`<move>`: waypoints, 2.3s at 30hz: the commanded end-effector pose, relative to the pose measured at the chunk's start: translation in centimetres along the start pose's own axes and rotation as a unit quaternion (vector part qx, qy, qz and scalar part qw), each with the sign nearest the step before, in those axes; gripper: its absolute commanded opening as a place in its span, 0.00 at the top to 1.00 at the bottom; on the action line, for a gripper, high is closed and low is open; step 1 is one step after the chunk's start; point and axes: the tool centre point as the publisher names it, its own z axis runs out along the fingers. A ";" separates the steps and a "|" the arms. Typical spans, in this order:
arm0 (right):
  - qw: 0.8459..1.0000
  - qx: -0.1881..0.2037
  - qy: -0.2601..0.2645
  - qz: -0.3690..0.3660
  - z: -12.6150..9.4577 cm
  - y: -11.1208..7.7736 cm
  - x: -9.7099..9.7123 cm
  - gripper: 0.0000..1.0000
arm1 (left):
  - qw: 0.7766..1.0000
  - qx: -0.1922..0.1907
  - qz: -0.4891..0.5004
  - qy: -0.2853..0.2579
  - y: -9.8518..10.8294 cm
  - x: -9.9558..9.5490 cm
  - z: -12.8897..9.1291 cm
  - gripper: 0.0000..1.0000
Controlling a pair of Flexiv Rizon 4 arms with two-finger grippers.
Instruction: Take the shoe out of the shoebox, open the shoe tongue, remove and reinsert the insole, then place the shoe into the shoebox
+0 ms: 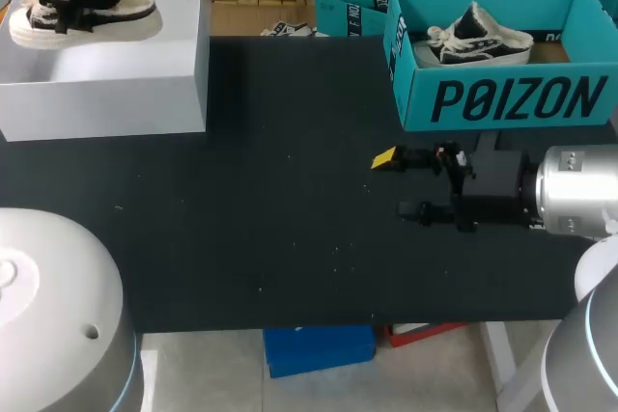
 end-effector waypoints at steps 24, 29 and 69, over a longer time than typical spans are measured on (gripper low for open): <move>1.000 0.000 -0.001 0.000 0.1 0.0 0.0 0.00 | 0.998 -0.028 -0.002 0.054 -0.4 4.9 8.4 1.00; 1.000 0.000 -0.001 0.000 0.1 0.0 0.0 0.00 | 0.997 -0.030 -0.004 0.066 -0.3 5.0 9.5 1.00; 1.000 0.000 -0.001 0.000 0.1 0.0 0.0 0.00 | 0.996 -0.048 -0.026 0.072 0.0 2.1 6.5 0.00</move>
